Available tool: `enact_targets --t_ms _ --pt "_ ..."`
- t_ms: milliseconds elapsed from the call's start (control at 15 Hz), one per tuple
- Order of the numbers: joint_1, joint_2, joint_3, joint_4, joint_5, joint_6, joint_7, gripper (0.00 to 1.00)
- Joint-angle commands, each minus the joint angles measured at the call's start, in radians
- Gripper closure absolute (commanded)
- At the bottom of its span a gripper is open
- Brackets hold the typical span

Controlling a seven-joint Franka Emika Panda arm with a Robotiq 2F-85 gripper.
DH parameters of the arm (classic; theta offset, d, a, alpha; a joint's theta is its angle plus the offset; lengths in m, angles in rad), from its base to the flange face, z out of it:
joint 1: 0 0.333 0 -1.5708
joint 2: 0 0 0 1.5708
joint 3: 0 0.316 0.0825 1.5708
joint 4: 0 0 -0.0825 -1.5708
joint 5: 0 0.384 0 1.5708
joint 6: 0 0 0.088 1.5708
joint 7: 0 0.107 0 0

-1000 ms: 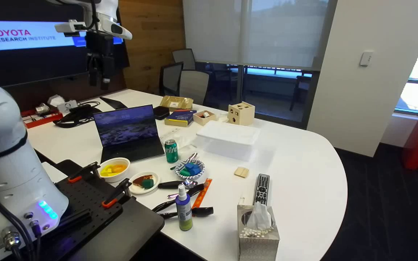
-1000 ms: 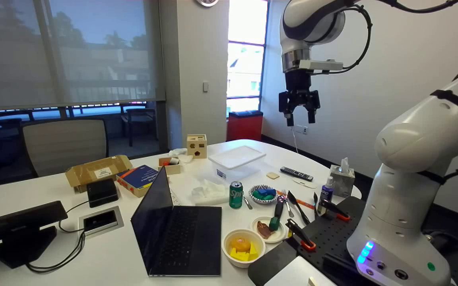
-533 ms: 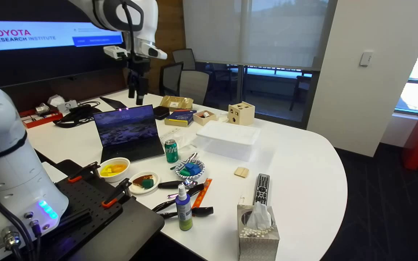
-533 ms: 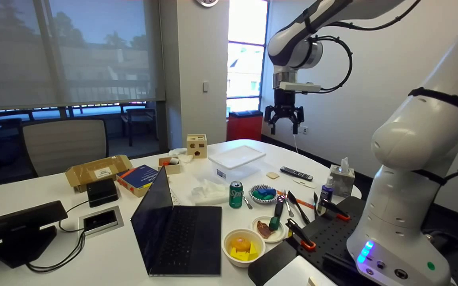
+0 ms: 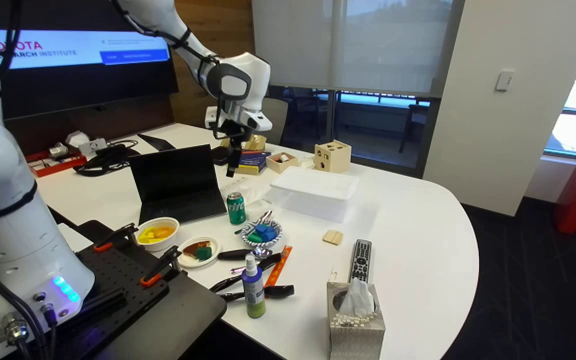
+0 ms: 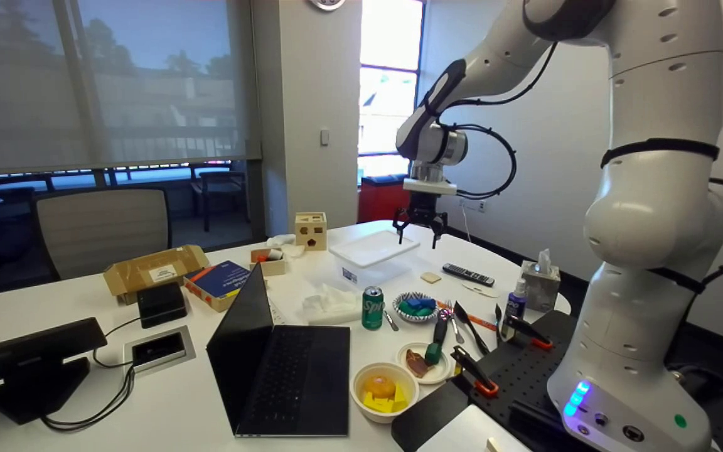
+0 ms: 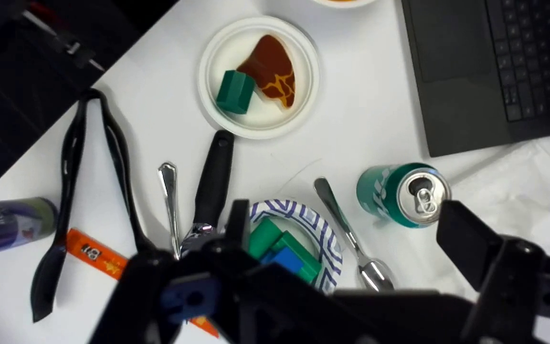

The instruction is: Put one blue block on the white plate.

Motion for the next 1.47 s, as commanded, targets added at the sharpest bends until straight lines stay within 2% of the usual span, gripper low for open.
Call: enact_targets --t_ms 0,267,600,1133,1400 --pt "0.02 0.182 -0.006 0.114 0.056 0.067 0.166 0.0" --pt "0.038 0.287 -0.025 0.153 0.091 0.152 0.345 0.0" --pt "0.046 0.37 -0.058 0.17 0.075 0.246 0.55 0.0" --pt "0.035 0.485 -0.058 0.176 0.077 0.375 0.62 0.0" --pt "0.036 0.525 -0.055 0.192 0.076 0.4 0.626 0.0"
